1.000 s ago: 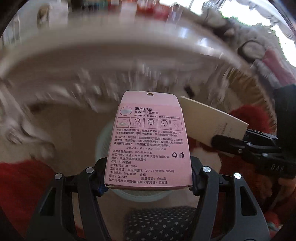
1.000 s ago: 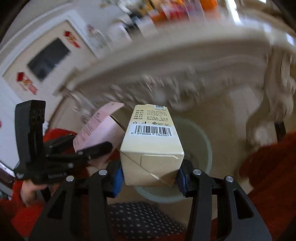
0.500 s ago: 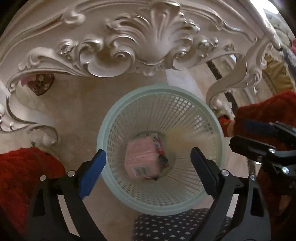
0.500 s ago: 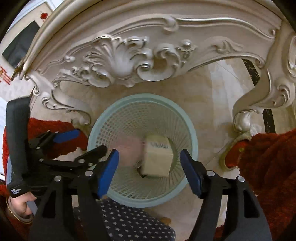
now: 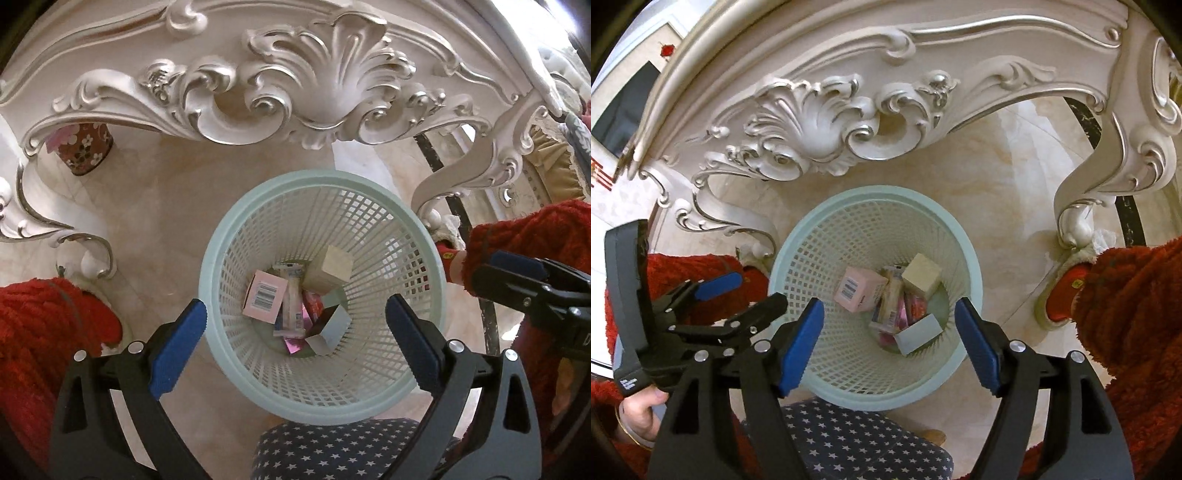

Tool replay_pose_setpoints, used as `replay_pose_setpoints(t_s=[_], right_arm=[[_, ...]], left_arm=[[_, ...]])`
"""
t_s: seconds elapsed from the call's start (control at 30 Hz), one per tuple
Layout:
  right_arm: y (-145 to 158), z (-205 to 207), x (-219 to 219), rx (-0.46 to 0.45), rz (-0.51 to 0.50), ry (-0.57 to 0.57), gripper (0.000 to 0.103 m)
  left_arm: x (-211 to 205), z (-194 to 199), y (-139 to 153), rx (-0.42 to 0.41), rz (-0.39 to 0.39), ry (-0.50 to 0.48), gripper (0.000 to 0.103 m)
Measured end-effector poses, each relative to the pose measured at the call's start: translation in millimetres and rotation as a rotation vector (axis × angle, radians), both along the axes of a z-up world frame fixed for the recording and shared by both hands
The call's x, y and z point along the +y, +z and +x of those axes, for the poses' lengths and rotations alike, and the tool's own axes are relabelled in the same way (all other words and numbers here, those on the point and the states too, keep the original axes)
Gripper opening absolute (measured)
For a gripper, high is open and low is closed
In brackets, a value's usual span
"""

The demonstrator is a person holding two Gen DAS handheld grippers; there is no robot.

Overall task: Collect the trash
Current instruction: 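Carry both items to the wastebasket and open both tools to drop them, then grasp the grey box with left tool while right grasps the pale yellow box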

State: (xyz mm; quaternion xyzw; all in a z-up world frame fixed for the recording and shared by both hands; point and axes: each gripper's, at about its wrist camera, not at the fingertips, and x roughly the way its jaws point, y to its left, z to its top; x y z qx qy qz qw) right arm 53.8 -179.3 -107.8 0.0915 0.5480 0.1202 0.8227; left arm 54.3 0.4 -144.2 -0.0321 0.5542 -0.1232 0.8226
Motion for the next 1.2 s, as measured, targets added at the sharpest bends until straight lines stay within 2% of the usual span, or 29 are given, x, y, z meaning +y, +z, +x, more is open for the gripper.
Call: replay_pose_setpoints(t_s=[0.17,0.33,0.43,0.53,0.6,0.67,0.73,0.77,0.83,0.87,0.9,1.0,1.1,1.2], right_arm=[[22,-11,-5,-0.09,0.076,0.008,0.07],[50,-24,-4,-0.186,0.101,0.053,0.07],[81,-25,-10,-0.273,0.107,0.067,0.07],[131,-13,-28,-0.408,0.096,0.042,0.07],[170,7,-41,-0.492,0.091,0.034,0.07],[195,29,-51,-0.559,0.072,0.021,0.07],[220,62,-57,-0.629,0.008,0.001,0.07],[229,82,-59,-0.648,-0.017,-0.012,0.07],[239,120,-61,-0.657,-0.048,-0.027,0.07],[241,141,-61,-0.642,-0.068,-0.033,0.07],[241,156,-59,-0.629,-0.081,-0.038,0.07],[233,214,-53,-0.556,-0.144,-0.033,0.07],[217,257,-44,-0.483,-0.215,0.001,0.07],[207,276,-45,-0.439,-0.23,0.021,0.07]], left_arm=[[3,-7,14,-0.043,-0.039,-0.002,0.095],[5,-14,42,-0.099,-0.089,-0.018,0.095],[4,-19,87,-0.166,-0.101,-0.064,0.095],[9,-11,147,-0.255,-0.14,-0.095,0.095],[14,3,180,-0.314,-0.123,-0.109,0.095],[20,36,219,-0.405,-0.06,-0.108,0.095],[26,74,241,-0.468,0.021,-0.089,0.095],[32,102,250,-0.486,0.065,-0.053,0.095],[43,154,259,-0.474,0.082,0.005,0.095],[50,191,263,-0.462,0.07,0.031,0.095],[52,210,264,-0.46,0.071,0.047,0.095],[57,278,257,-0.443,0.126,0.088,0.095],[58,328,243,-0.404,0.16,0.095,0.095],[53,365,233,-0.393,0.185,0.069,0.095]])
